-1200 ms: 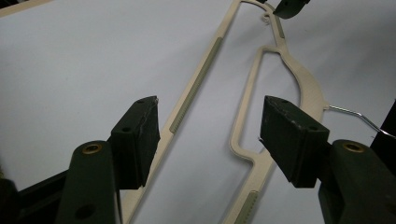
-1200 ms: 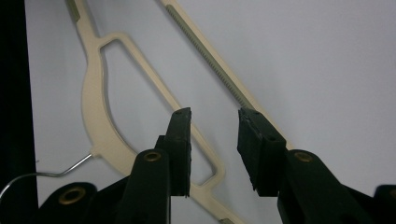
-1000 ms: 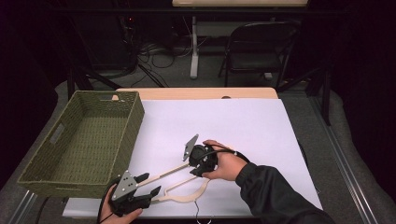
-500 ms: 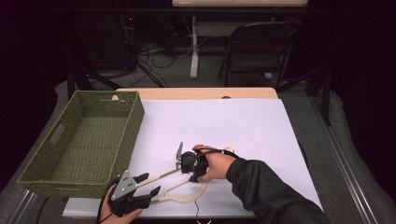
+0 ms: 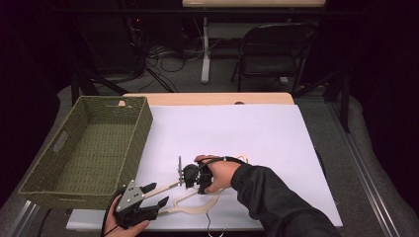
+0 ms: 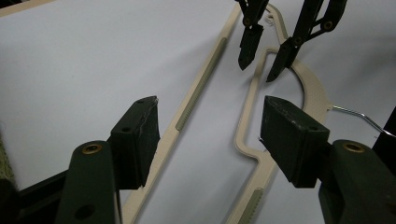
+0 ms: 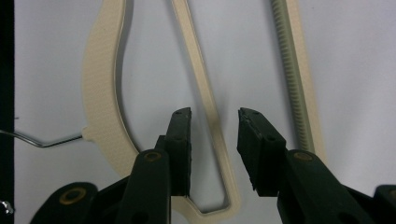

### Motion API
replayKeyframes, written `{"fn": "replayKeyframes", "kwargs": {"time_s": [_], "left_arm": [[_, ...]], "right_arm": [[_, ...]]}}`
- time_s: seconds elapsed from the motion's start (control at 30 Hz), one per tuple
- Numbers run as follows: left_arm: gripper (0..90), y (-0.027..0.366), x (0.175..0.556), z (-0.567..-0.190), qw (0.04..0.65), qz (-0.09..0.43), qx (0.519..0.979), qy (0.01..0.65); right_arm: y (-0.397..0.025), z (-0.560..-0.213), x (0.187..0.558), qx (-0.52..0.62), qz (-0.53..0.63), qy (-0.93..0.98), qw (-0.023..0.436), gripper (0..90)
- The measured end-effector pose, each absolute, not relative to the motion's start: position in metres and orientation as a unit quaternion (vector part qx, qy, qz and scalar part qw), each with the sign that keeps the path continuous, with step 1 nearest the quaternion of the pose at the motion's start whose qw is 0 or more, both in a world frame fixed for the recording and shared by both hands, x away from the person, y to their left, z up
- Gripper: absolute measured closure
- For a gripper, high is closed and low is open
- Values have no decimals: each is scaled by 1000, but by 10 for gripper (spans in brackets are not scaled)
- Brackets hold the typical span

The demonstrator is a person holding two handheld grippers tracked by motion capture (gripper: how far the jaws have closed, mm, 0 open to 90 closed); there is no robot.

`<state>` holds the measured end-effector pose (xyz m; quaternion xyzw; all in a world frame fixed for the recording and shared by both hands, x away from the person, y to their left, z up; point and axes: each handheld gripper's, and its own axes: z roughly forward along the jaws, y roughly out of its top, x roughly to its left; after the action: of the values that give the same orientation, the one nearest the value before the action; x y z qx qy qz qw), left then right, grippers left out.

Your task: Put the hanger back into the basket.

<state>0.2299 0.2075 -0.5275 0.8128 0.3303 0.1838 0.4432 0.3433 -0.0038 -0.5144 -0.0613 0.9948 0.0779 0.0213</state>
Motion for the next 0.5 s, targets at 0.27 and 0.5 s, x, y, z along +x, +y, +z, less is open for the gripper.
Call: {"fn": "replayKeyframes", "kwargs": {"time_s": [0.27,0.5], "left_arm": [[375,208,230,-528,443,185,814,328],[375,208,230,-528,442,184,814,329]], "right_arm": [[3,-522,344,-70,70,995,16,666],[5,-527,346,-74,65,995,8,696]]}}
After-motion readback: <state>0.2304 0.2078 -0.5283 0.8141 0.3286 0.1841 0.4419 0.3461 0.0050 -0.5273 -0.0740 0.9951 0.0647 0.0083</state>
